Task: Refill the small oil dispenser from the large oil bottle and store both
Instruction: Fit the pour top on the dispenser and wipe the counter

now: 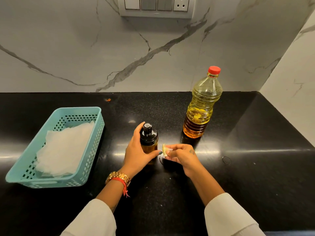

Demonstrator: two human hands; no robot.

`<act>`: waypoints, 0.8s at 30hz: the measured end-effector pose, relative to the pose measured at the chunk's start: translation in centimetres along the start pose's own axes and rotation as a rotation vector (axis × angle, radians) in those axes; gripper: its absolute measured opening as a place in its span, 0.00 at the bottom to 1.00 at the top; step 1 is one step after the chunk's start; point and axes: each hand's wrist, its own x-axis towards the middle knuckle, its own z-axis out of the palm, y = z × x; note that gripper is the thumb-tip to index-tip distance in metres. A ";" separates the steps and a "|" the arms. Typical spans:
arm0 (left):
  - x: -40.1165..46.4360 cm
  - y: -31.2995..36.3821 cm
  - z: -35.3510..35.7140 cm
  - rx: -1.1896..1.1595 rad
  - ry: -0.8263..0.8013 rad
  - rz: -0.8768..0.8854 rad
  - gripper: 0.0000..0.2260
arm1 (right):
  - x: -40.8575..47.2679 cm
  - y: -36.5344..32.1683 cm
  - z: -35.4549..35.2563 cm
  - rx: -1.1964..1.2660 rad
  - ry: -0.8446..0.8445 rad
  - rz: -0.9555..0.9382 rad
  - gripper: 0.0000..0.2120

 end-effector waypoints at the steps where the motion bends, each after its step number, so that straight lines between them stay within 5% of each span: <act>1: -0.1 -0.2 0.3 -0.007 0.028 -0.018 0.45 | -0.1 0.1 0.0 0.005 -0.003 -0.001 0.12; 8: 0.3 -0.6 0.9 -0.005 0.086 -0.129 0.30 | -0.3 0.4 0.5 0.001 -0.025 -0.013 0.11; 18: 1.2 1.3 -0.6 -0.102 0.147 -0.194 0.29 | 0.6 1.1 1.0 0.054 0.119 -0.049 0.10; 24: 2.0 4.2 -1.4 -0.123 0.164 -0.113 0.28 | -0.4 0.4 3.6 0.225 0.010 -0.108 0.12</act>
